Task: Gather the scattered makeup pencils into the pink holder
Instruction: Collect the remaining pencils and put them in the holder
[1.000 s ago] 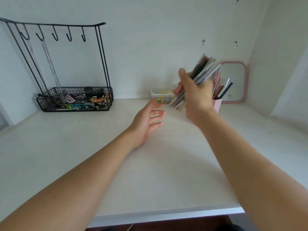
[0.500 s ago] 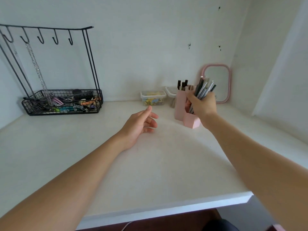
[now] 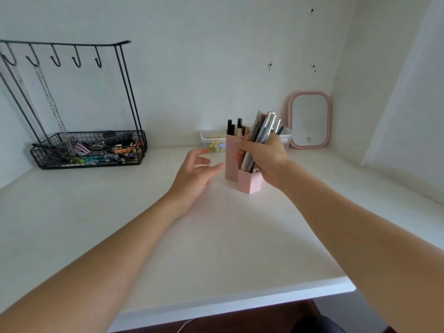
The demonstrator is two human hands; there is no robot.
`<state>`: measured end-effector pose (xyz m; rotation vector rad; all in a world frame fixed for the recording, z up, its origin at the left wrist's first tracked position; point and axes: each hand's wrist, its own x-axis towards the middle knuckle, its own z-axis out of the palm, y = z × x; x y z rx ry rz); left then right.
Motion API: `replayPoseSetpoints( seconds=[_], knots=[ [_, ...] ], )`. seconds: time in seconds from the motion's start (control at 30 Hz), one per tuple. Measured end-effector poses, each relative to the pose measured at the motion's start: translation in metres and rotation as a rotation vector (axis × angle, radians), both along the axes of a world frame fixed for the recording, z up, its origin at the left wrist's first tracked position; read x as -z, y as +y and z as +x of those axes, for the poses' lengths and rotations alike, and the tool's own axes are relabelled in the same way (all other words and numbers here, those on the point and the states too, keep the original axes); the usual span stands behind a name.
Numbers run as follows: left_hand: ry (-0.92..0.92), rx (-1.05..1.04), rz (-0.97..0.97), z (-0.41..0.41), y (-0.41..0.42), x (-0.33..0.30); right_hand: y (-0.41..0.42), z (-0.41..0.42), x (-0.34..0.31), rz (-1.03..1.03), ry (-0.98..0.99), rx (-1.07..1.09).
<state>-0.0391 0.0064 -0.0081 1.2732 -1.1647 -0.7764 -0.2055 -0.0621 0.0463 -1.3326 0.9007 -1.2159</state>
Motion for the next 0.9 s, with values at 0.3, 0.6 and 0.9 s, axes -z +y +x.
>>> replayPoseSetpoints(
  seconds=[0.3, 0.6, 0.9],
  knots=[
    [-0.240, 0.141, 0.020, 0.003, -0.004, 0.009, 0.020, 0.021, 0.008, -0.277, -0.076, 0.277],
    [-0.243, 0.121, 0.010, 0.004, -0.007, 0.011, 0.015, 0.022, 0.018, -0.390, -0.187, 0.461],
    [-0.199, 0.117, 0.028, 0.002, -0.006, 0.009, 0.023, 0.009, 0.022, -0.382, -0.185, 0.502]
  ],
)
